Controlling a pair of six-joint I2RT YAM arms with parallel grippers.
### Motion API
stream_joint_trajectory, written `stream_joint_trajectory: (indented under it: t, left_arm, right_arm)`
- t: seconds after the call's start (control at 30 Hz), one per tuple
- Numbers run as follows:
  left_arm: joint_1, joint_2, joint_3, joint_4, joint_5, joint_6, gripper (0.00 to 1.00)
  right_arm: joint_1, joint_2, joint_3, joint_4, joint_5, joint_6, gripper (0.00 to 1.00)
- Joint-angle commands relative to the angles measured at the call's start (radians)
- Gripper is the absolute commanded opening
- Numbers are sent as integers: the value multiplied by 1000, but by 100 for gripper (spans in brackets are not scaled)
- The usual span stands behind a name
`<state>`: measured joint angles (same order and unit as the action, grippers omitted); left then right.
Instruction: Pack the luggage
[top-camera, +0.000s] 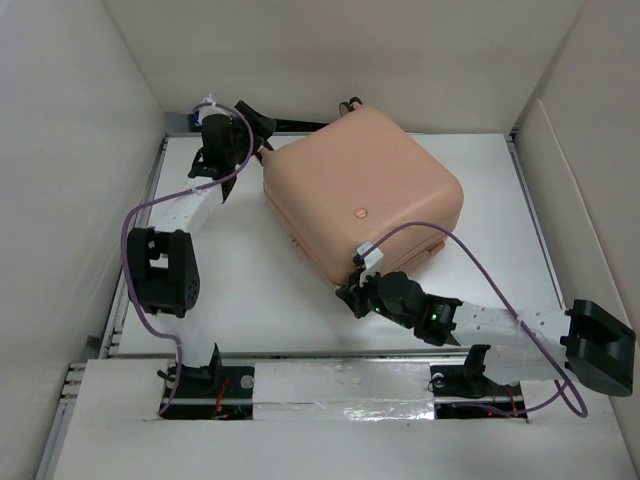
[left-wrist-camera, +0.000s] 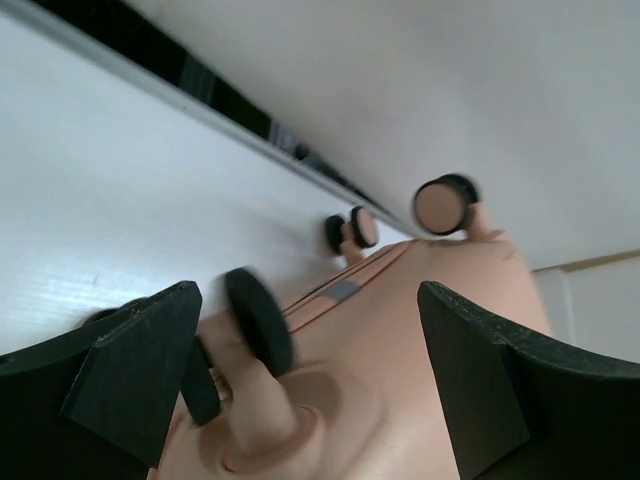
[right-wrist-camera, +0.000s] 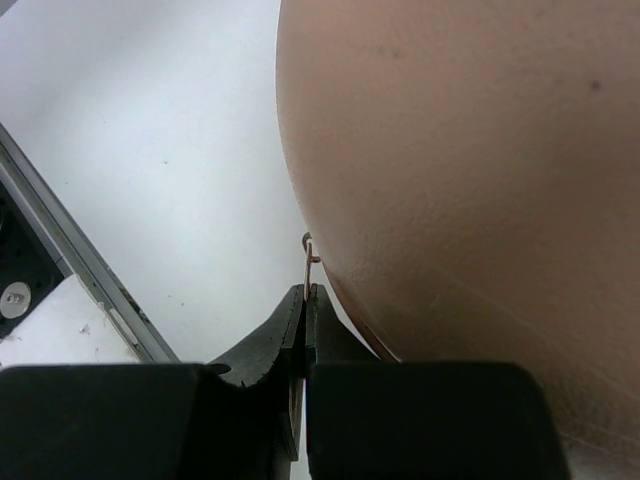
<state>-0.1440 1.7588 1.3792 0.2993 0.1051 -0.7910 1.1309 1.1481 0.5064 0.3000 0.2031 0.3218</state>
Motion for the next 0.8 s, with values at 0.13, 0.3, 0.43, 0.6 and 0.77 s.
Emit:
stream_joint_trajectory:
  t: [0.13,0.3,0.43,0.6,0.77]
  left_arm:
    - [3,-10,24,-154,-37,95,89]
    - [-8,-54,-2,-170,-151,134,88]
    - [-20,-15,35,-173,-113,125,89]
    - [-20,59,86,-147,-19,78,88]
    - [-29,112,142,-131,31,29,86]
  right_arm:
    - [32,-59,15,197,-88,22,0]
    - [32,-53,12,202,-82,22,0]
    - [32,-48,14,200,-83,23,0]
    - [32,-53,11,191,-80,23,0]
    - [32,-44,14,185,-74,25,0]
